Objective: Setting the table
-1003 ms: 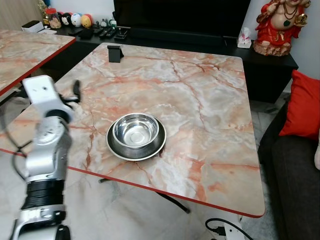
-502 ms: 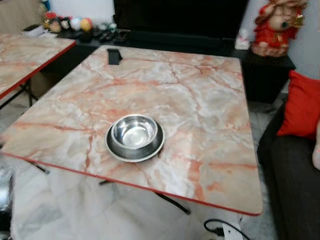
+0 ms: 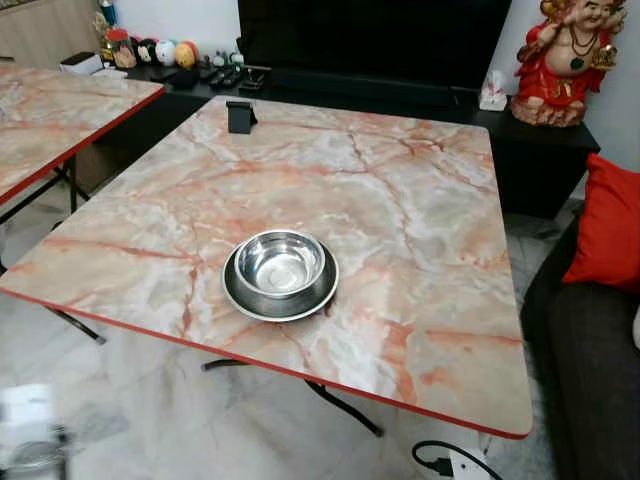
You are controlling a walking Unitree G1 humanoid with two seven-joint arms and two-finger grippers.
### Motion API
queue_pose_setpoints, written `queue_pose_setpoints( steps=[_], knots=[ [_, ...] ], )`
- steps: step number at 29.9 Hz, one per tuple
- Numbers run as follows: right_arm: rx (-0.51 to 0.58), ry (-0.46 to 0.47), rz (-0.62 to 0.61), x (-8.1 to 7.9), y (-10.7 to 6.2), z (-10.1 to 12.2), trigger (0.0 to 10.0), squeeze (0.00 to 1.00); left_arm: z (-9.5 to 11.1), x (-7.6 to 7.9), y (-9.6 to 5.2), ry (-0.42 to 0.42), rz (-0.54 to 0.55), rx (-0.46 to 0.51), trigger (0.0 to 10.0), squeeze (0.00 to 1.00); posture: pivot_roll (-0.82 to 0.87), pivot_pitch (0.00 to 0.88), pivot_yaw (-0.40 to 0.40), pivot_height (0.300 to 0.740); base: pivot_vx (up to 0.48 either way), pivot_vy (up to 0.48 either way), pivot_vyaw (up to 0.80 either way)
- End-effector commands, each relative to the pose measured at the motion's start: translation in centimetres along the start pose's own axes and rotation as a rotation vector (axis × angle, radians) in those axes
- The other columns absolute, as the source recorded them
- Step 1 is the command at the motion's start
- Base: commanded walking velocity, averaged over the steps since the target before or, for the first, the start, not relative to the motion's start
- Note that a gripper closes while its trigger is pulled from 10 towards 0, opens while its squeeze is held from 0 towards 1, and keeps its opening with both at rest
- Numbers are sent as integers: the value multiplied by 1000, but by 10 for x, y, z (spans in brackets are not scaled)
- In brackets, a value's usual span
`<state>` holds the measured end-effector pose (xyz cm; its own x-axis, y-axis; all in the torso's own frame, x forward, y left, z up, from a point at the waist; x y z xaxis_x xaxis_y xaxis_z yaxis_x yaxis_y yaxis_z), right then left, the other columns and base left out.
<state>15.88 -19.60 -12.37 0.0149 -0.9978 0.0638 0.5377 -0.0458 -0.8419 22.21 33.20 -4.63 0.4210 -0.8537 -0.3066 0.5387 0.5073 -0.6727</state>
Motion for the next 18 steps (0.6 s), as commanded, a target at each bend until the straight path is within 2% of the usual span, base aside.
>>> queue_pose_setpoints(
  steps=[1,2,5,8,10,14,18],
  knots=[
    [3,8,-11,3,0,-1,10000,0,-3,13,0,54,-88,-20,10000,0,46,0,-19,740,0,0,0],
    [3,10,-17,3,0,-1,10000,0,-9,27,-2,108,-150,-41,10000,0,35,0,-19,740,0,0,0],
    [6,18,-32,5,-1,-1,10000,0,-18,67,-9,171,-333,-72,10000,0,31,0,-17,740,0,0,0],
    [5,15,-41,5,-1,-1,10000,0,-29,95,-19,309,-462,-67,10000,0,24,0,-15,740,0,0,0],
    [5,24,-46,6,-1,-1,10000,0,-33,105,-23,330,-477,-50,10000,0,24,0,-15,740,0,0,0],
    [2,28,-52,6,-1,-1,10000,0,-42,113,-27,274,-492,-74,10000,0,9,0,-18,740,0,0,0],
    [1,33,-62,8,-1,-2,10000,0,-49,109,-27,206,-470,-87,10000,0,0,0,-16,740,0,0,0]
  ],
)
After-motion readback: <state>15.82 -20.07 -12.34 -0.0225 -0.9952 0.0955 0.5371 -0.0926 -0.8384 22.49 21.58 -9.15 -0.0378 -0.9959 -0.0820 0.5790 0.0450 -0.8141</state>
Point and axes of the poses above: a point about 5 cm out from each wrist's last joint towards the gripper, its own y axis pointing out of the wrist towards the gripper, its own z axis along the axis of the wrist's last joint, x = y × z, the point moved 3 cm from there along y, pointing out of the wrist towards the gripper, and after that the axes turned 4 degrees about -y, right-handed, at the moved point
